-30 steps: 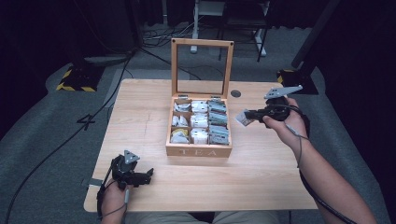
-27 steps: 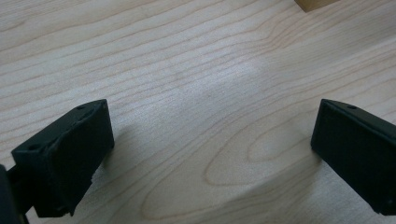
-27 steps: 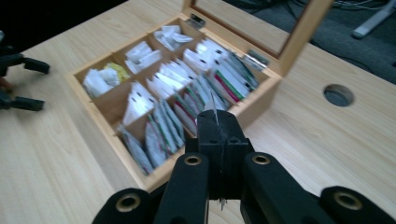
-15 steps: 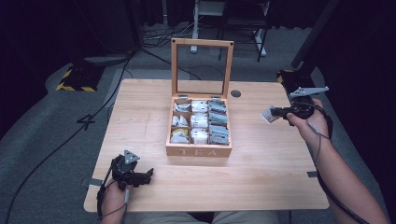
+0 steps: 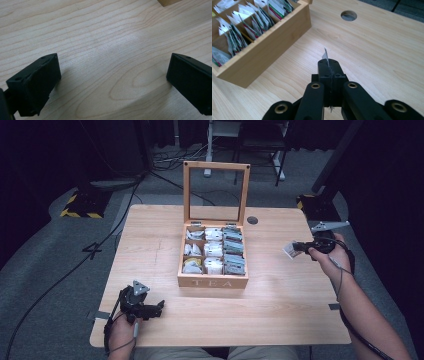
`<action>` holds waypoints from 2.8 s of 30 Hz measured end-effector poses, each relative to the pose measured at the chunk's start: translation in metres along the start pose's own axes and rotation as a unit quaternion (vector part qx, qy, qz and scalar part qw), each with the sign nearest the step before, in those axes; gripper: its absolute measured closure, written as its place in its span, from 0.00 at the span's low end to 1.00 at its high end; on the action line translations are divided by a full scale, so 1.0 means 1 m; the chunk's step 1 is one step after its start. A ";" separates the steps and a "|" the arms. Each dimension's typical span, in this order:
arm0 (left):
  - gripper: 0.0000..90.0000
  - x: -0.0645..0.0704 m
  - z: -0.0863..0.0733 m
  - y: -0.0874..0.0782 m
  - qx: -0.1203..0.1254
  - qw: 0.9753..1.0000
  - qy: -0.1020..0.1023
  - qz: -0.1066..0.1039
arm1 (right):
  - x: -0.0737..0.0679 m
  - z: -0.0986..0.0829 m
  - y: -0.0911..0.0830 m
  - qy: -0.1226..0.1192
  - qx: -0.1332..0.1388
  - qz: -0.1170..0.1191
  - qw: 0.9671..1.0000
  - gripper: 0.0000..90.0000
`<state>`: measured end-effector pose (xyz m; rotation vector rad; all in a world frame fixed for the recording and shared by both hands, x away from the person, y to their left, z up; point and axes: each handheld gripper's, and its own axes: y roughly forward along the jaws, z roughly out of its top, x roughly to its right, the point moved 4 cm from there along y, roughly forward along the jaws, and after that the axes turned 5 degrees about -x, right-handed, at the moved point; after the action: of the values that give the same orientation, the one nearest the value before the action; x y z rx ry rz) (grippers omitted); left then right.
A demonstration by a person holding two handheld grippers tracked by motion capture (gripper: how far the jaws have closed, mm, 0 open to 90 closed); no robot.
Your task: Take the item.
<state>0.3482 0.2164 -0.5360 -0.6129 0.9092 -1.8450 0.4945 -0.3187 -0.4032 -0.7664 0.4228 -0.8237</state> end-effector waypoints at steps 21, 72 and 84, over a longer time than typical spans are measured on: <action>0.00 0.000 0.000 0.000 0.000 1.000 0.000 0.000 | 0.001 -0.041 0.047 0.026 -0.054 0.019 0.998 1.00; 0.00 0.001 0.001 0.001 -0.001 1.000 -0.001 -0.002 | -0.019 -0.054 0.012 -0.003 0.028 0.032 0.999 0.46; 0.00 0.000 0.002 0.001 -0.001 1.000 0.004 -0.002 | -0.064 -0.072 -0.018 -0.015 0.073 0.068 0.995 0.44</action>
<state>0.3502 0.2153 -0.5359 -0.6088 0.9170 -1.8514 0.4020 -0.3078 -0.4343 -0.6068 0.3795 -0.7062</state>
